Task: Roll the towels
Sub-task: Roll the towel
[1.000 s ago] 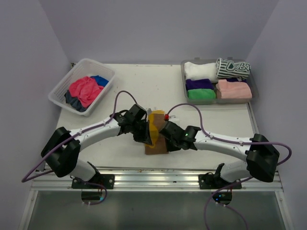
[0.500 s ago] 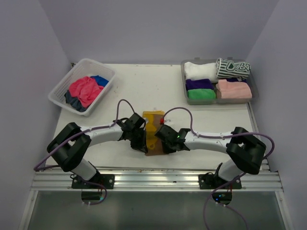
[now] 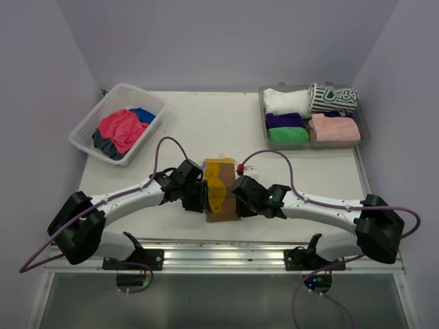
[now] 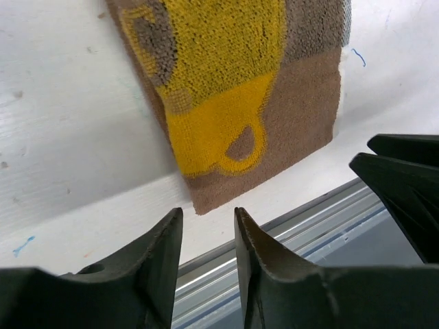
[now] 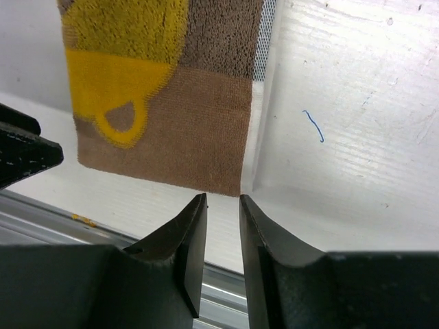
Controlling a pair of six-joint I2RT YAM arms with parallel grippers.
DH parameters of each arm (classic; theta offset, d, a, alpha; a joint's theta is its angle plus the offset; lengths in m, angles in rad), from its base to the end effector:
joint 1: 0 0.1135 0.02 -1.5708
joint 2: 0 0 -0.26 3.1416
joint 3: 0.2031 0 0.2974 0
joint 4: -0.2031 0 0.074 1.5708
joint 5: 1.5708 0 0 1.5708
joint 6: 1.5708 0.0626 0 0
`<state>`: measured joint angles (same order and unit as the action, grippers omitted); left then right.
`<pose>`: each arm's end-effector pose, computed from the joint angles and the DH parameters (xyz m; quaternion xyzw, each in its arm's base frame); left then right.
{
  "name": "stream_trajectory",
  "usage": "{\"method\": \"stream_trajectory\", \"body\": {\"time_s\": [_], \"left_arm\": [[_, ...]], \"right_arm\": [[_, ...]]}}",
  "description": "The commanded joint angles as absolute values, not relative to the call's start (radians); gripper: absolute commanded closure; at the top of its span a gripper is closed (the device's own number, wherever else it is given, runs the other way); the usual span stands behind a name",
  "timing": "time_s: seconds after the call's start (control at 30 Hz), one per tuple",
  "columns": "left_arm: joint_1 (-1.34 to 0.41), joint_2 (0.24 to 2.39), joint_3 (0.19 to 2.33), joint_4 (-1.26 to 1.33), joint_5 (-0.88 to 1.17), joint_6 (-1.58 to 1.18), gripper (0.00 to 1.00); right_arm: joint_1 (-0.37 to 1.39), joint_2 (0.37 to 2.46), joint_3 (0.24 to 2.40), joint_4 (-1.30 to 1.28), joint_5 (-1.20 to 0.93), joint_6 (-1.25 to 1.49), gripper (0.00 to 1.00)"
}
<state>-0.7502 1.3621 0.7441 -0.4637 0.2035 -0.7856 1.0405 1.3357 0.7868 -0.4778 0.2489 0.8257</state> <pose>0.2122 -0.2151 0.1285 0.0075 0.9655 -0.2382 0.1048 0.1696 0.2587 0.1503 -0.0693 0.9538 0.1430 0.2548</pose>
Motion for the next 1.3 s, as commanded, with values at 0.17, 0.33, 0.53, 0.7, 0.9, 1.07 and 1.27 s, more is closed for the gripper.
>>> {"method": "stream_trajectory", "body": {"time_s": [0.17,0.33,0.53,0.7,0.9,1.07,1.27], "left_arm": [[-0.828,1.382,0.686,-0.396,0.195,-0.861,0.53],[-0.842,1.408,0.673,-0.359,0.187,-0.870,0.58],[-0.842,1.454,0.660,-0.318,0.196,-0.879,0.67],[-0.847,1.470,0.660,-0.304,0.201,-0.888,0.74],[-0.847,1.459,0.673,-0.334,0.180,-0.896,1.00],[-0.847,1.434,0.693,-0.362,0.147,-0.902,1.00],[-0.847,1.371,0.771,-0.436,0.133,-0.907,1.00]], "right_arm": [[1.040,1.345,0.707,-0.434,0.203,0.819,0.63],[1.040,1.365,0.698,-0.404,0.192,0.804,0.63],[1.039,1.407,0.701,-0.373,0.184,0.802,0.66],[1.040,1.428,0.706,-0.362,0.187,0.804,0.69],[1.040,1.417,0.707,-0.364,0.201,0.802,0.83],[1.040,1.401,0.727,-0.380,0.216,0.796,0.96],[1.040,1.361,0.770,-0.434,0.233,0.781,1.00]]}}
